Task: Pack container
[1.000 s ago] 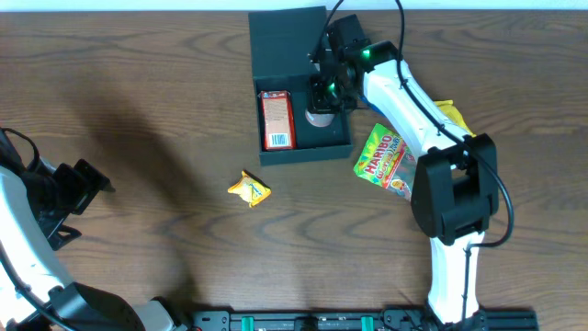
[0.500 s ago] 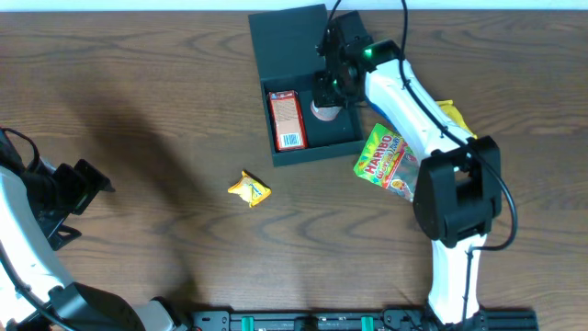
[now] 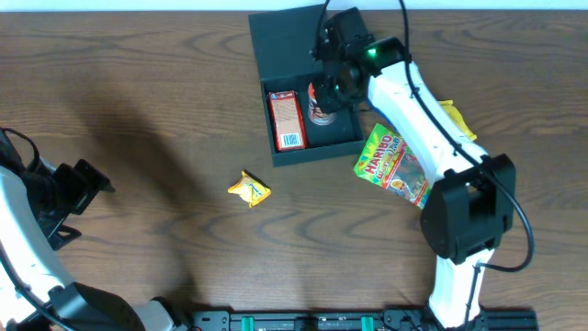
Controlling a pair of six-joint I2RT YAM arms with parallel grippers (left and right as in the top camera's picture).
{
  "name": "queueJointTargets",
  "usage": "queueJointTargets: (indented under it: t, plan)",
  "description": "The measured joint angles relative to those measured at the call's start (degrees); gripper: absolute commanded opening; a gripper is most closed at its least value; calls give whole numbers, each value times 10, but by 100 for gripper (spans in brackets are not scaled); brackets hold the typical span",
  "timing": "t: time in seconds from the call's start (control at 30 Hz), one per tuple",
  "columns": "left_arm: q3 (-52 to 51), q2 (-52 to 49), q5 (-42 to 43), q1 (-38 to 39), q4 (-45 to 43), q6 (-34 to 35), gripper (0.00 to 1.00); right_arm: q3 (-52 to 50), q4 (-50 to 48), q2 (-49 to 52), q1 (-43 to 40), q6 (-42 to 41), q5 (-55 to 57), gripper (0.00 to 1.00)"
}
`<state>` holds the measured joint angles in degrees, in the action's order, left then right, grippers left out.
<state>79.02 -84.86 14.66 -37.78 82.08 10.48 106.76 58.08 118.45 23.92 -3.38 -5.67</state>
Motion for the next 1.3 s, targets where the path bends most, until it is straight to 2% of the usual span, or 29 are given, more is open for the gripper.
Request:
queueJointTargets:
  t: [0.1, 0.3, 0.57, 0.67, 0.73, 0.93, 1.1, 1.3]
  plan:
    - [0, 0, 0, 0, 0, 0, 95, 0, 3, 0, 13, 20, 12, 24]
    - [0, 0, 0, 0, 0, 0, 95, -35, -24, 0, 28, 39, 109, 25]
    - [0, 0, 0, 0, 0, 0, 95, -61, -40, 0, 28, 71, 176, 31]
    - [0, 0, 0, 0, 0, 0, 95, -61, -48, 0, 28, 79, 182, 45]
    - [0, 0, 0, 0, 0, 0, 95, -61, -41, 0, 28, 79, 182, 45]
    - [0, 0, 0, 0, 0, 0, 95, -63, -13, -11, 17, -5, 158, 39]
    - [0, 0, 0, 0, 0, 0, 95, -63, -39, -39, -21, -68, 125, 36]
    - [0, 0, 0, 0, 0, 0, 95, -63, -81, -37, -21, -95, 90, 35]
